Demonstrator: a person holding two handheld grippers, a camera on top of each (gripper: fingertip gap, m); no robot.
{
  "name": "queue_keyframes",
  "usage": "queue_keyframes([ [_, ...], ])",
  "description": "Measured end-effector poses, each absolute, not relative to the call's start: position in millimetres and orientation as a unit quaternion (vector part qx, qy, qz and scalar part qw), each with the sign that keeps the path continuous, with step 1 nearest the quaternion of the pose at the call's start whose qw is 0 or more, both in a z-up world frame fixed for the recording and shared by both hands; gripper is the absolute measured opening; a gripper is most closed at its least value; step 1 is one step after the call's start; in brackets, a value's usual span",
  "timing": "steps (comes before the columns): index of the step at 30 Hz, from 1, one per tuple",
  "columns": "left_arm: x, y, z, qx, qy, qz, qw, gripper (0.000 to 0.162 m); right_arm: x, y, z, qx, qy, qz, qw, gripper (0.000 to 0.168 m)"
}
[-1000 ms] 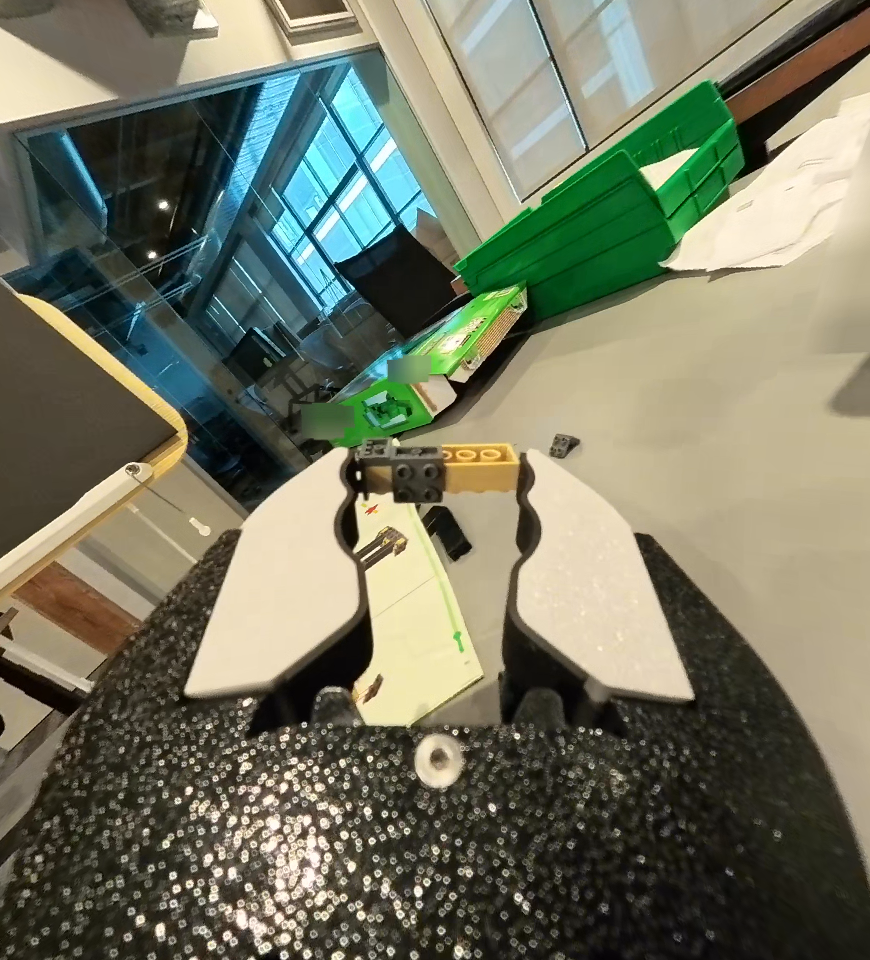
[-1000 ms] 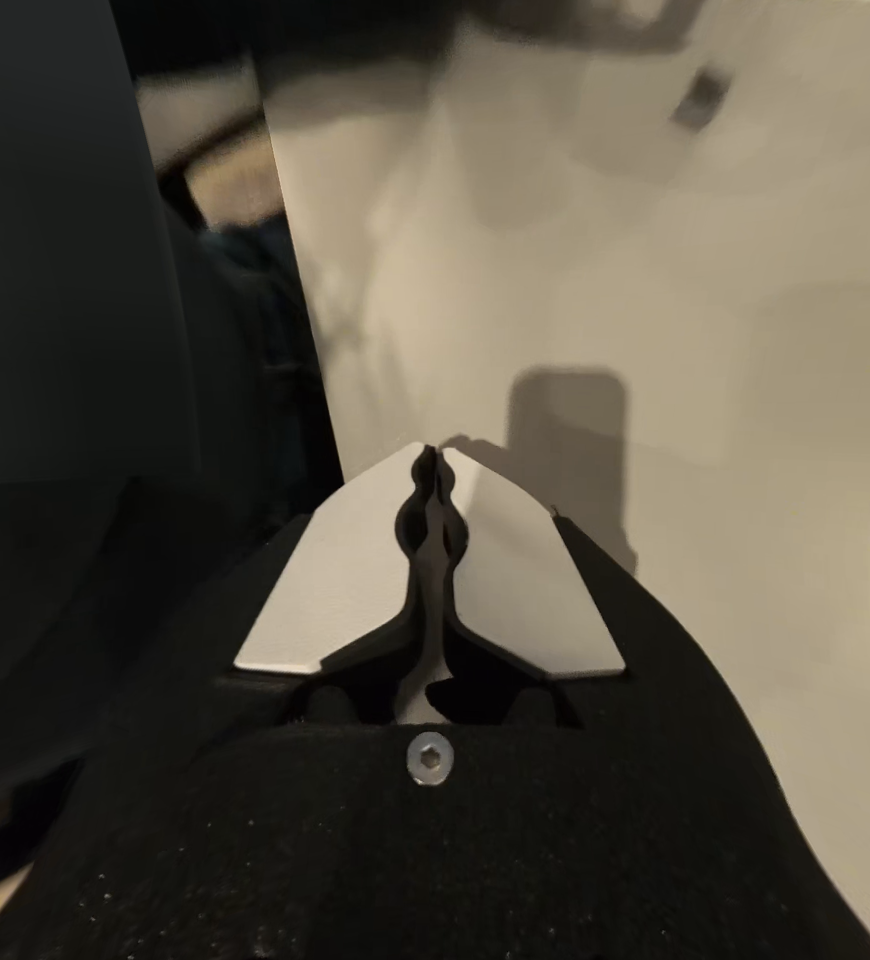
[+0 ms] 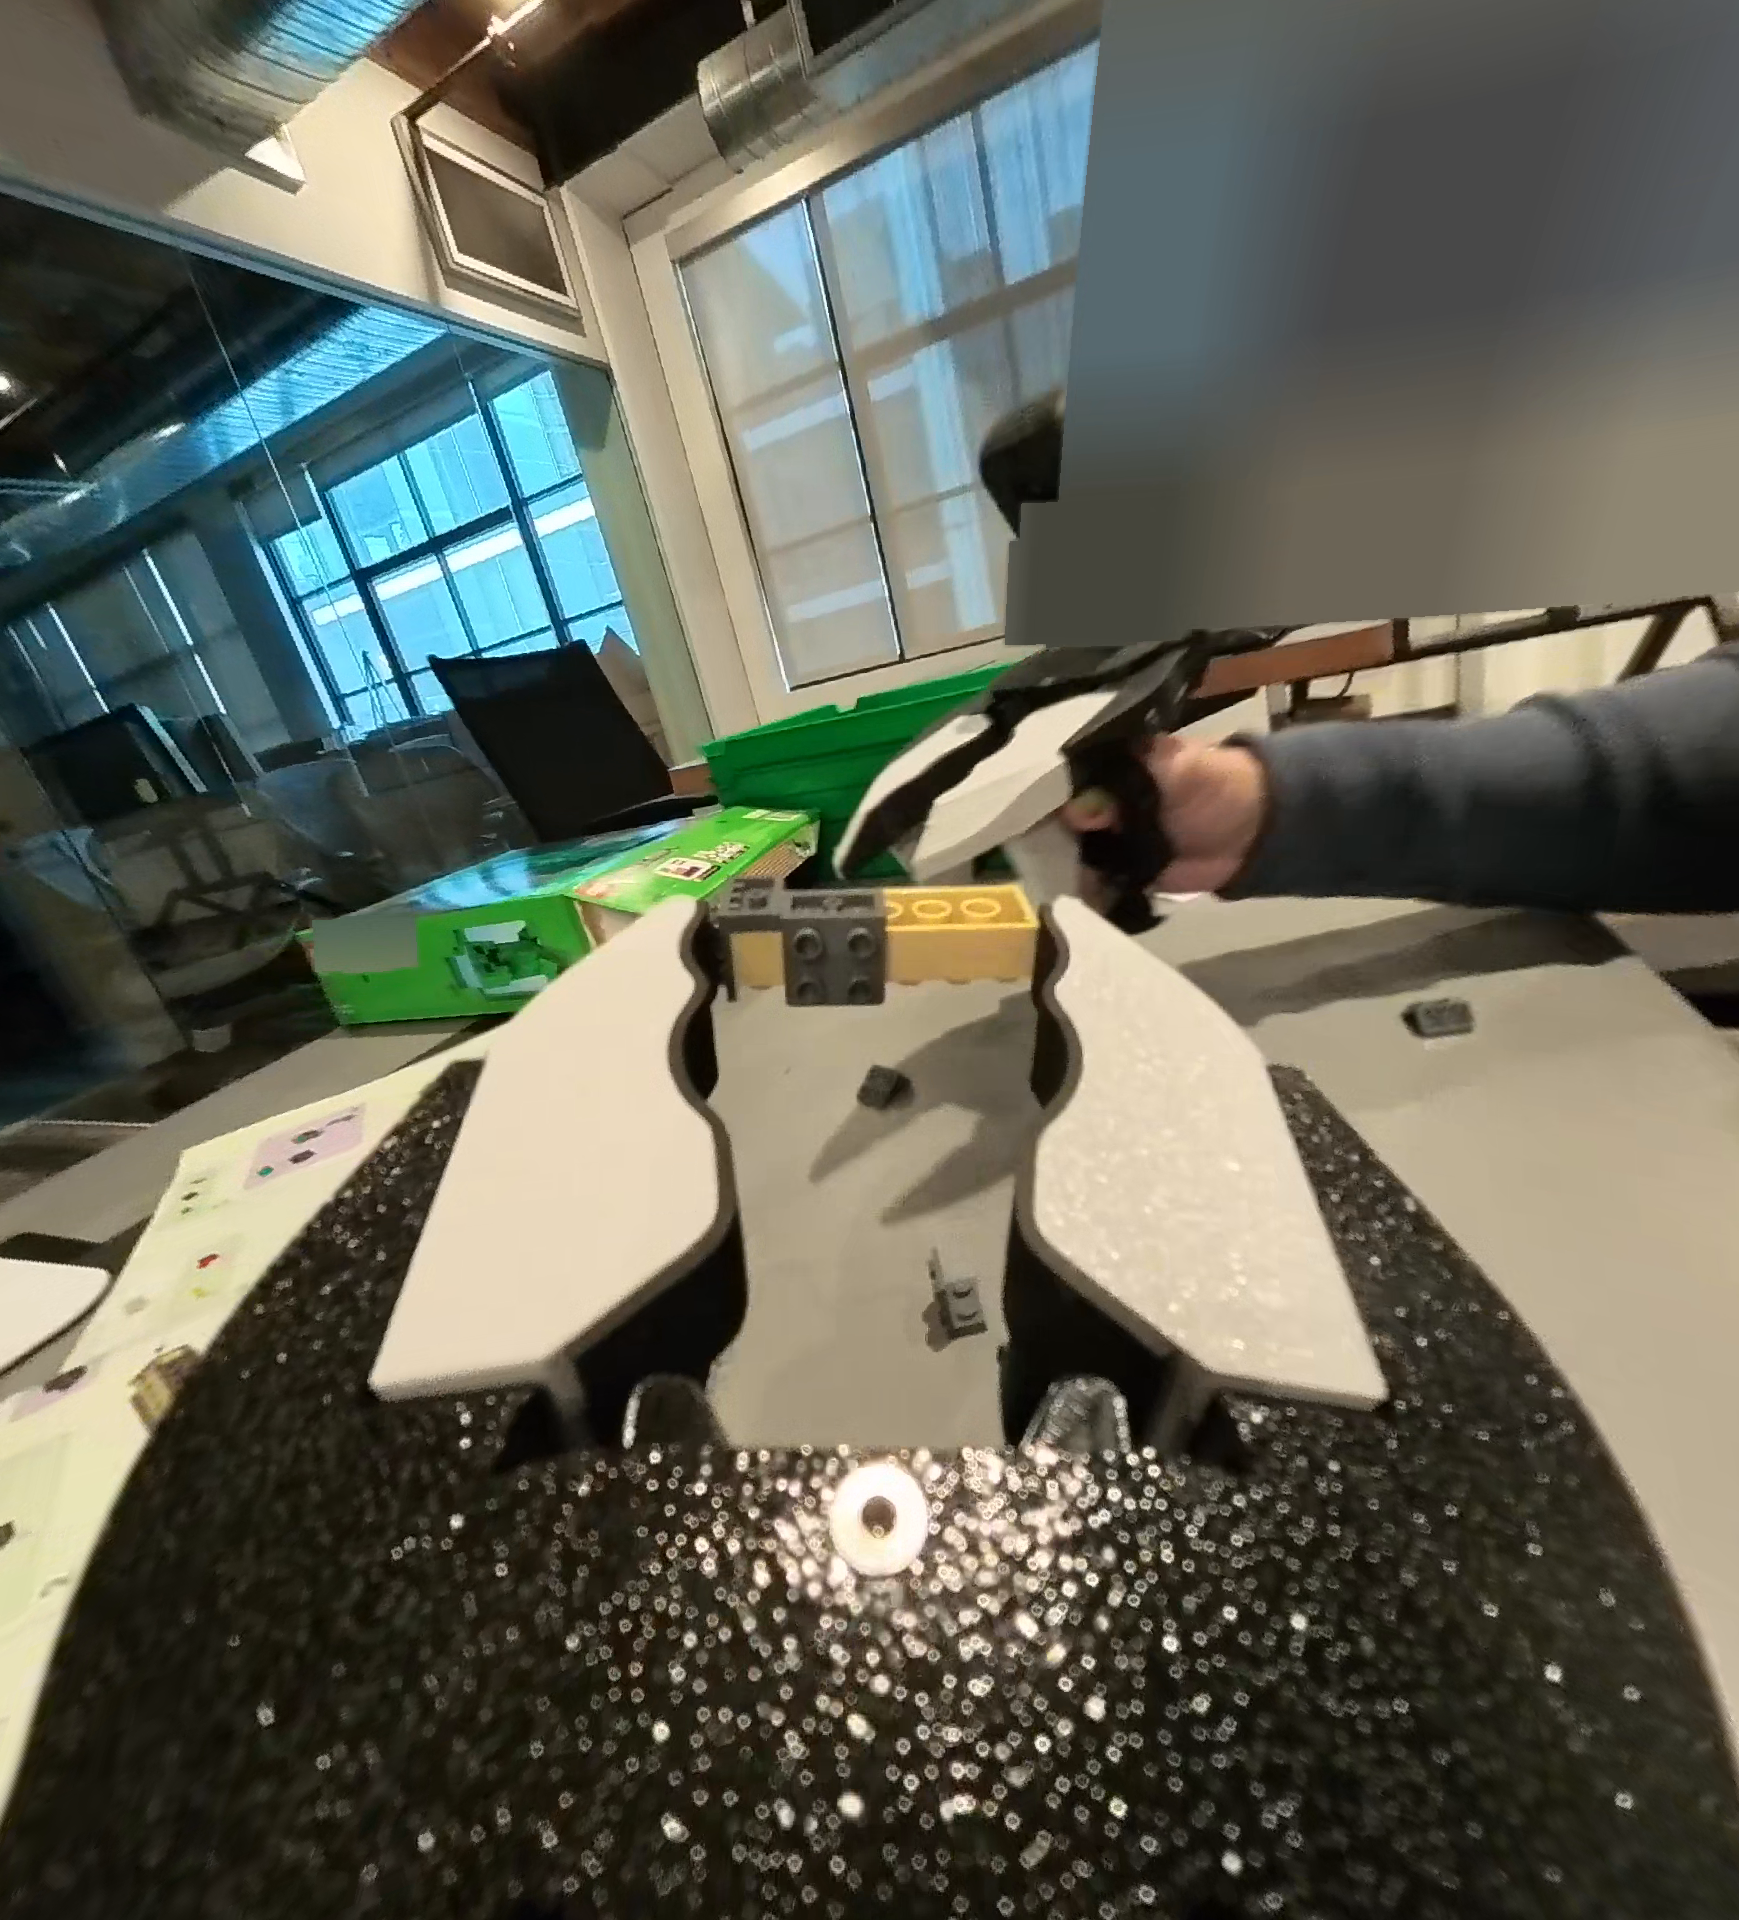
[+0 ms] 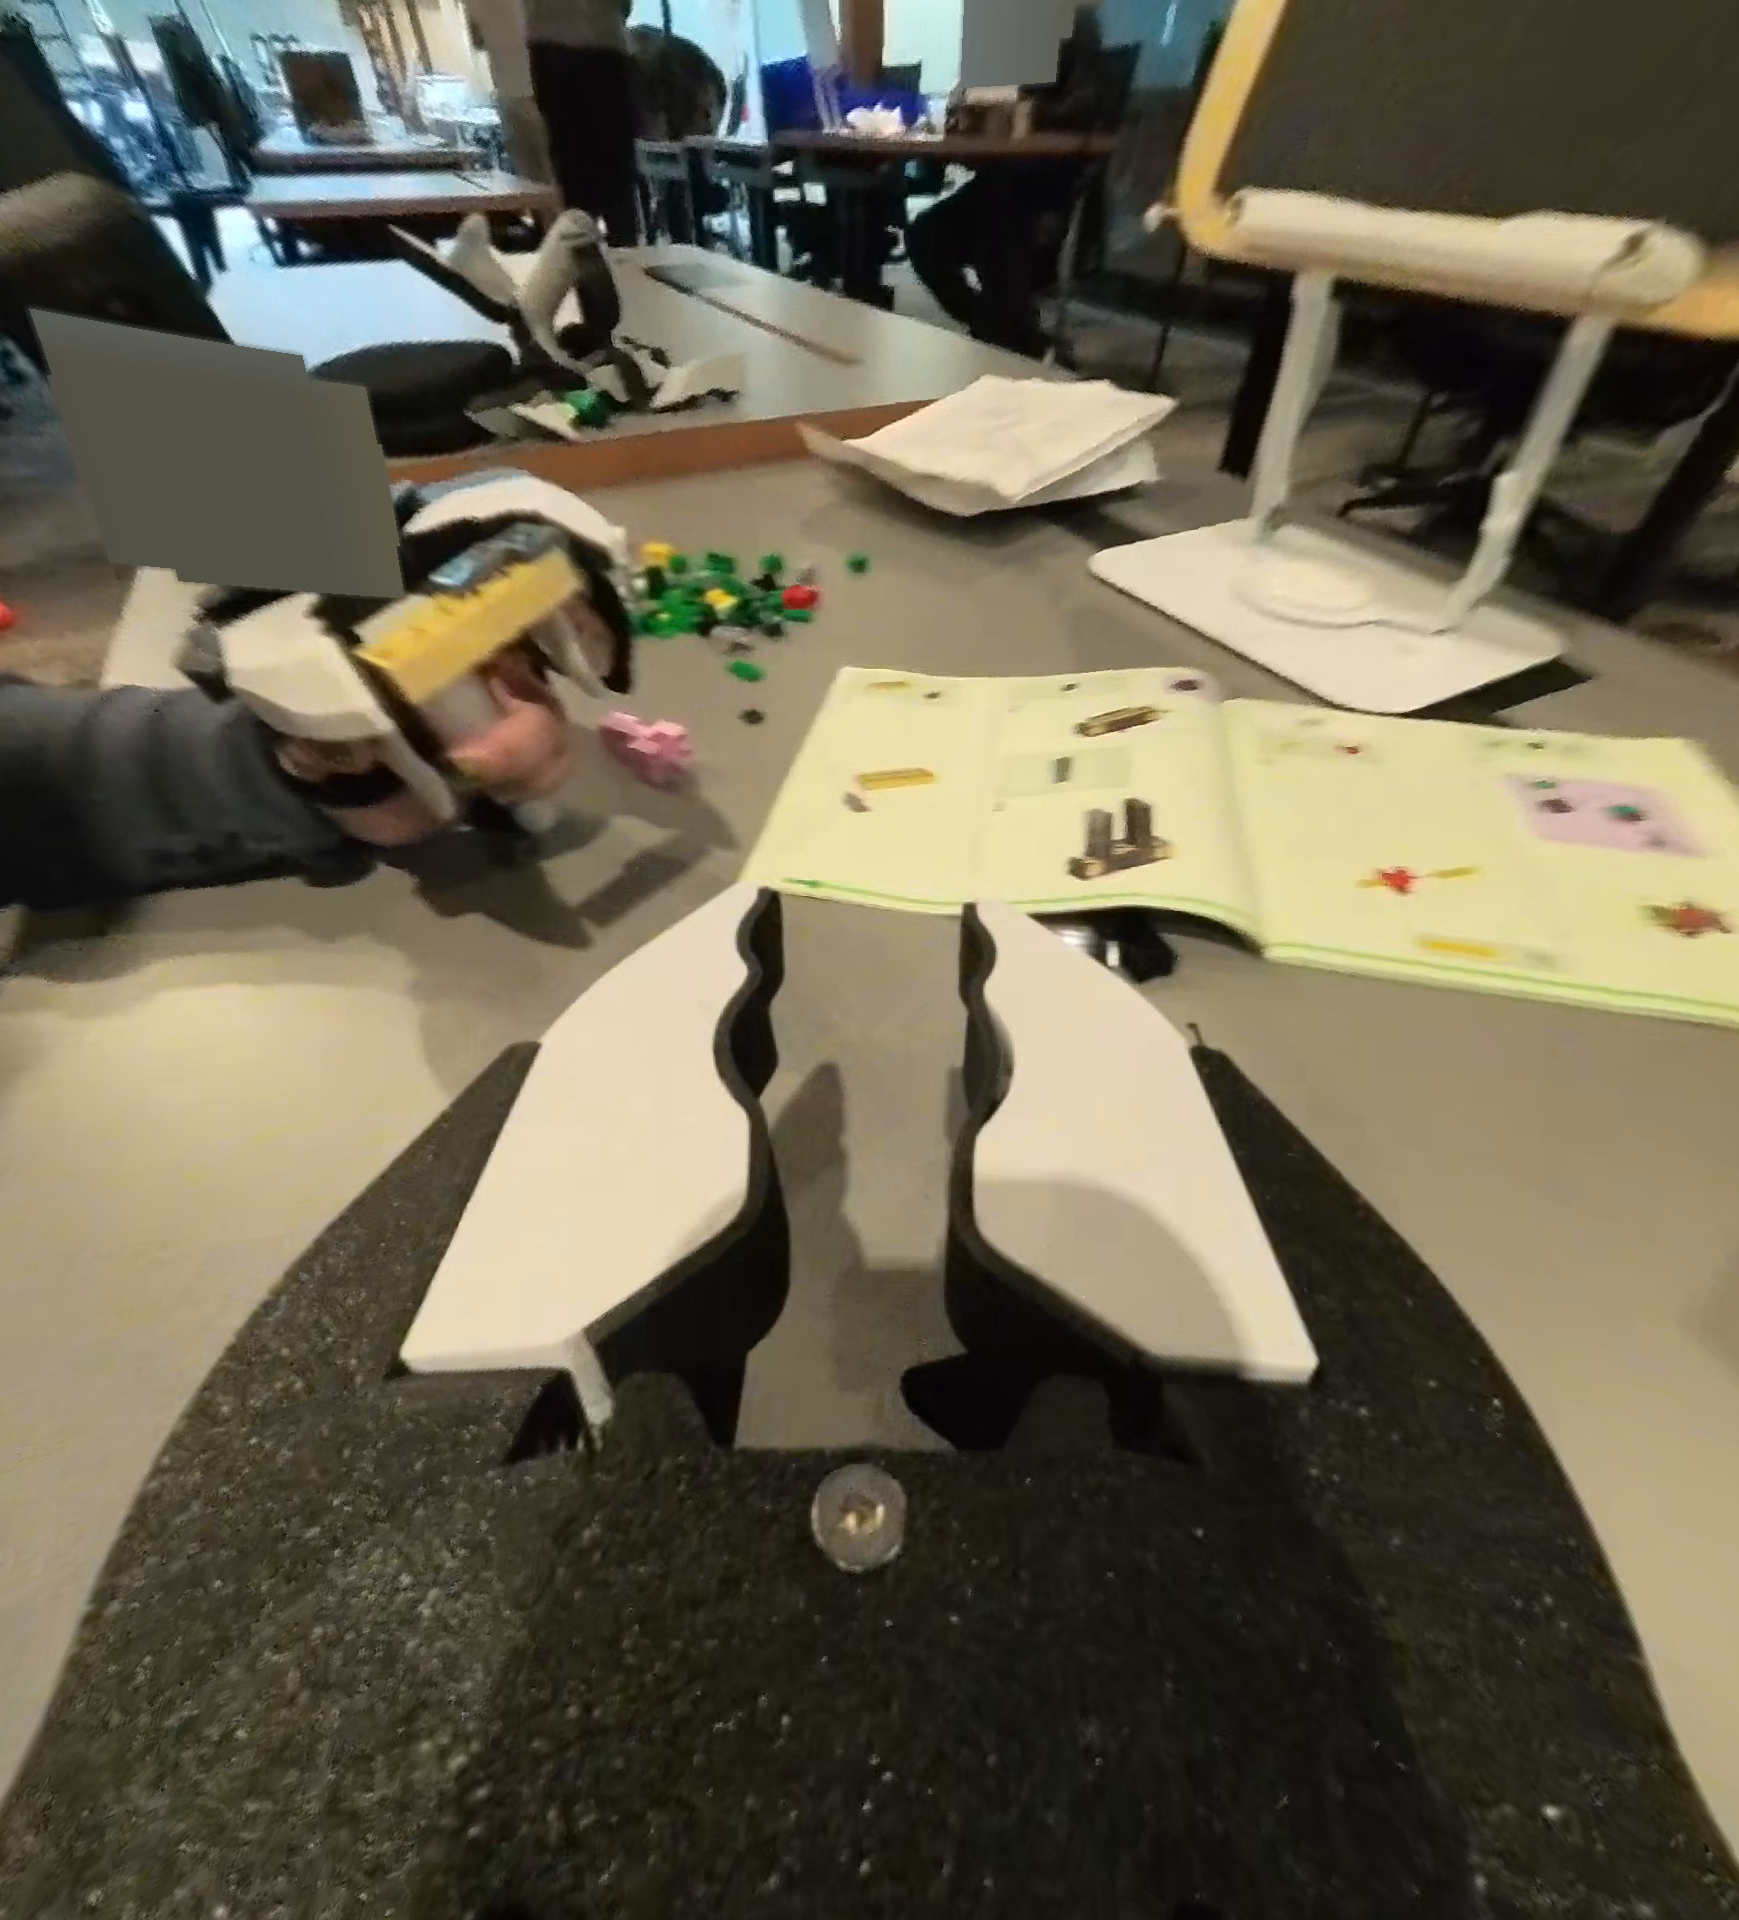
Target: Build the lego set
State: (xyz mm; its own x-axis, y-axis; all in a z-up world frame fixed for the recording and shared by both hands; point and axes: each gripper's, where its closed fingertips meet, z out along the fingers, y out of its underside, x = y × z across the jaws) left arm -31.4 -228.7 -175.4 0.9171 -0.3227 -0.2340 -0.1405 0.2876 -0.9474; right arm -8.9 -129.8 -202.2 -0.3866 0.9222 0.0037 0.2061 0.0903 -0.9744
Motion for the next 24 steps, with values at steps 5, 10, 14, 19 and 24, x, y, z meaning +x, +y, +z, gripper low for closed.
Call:
queue_keyframes([
  [5, -32, -226, -179, -0.602, 0.189, -0.067, 0.773, 0.058, -9, -100, -213, -0.394, -0.649, 0.498, 0.419, 0.031],
  [10, -33, -225, -180, -0.609, 0.176, -0.09, 0.768, 0.059, -2, -122, -210, -0.312, -0.676, 0.472, 0.473, 0.028],
  [14, -28, -226, -178, -0.606, 0.158, -0.159, 0.763, 0.059, 3, -162, -195, -0.217, -0.679, 0.443, 0.544, 0.027],
  [19, -23, -223, -182, -0.618, 0.153, -0.195, 0.746, 0.059, -2, -216, -196, -0.082, -0.691, 0.321, 0.643, 0.023],
  [24, -28, -225, -180, -0.614, 0.146, -0.183, 0.754, 0.059, -6, -177, -204, -0.135, -0.705, 0.274, 0.64, 0.018],
])
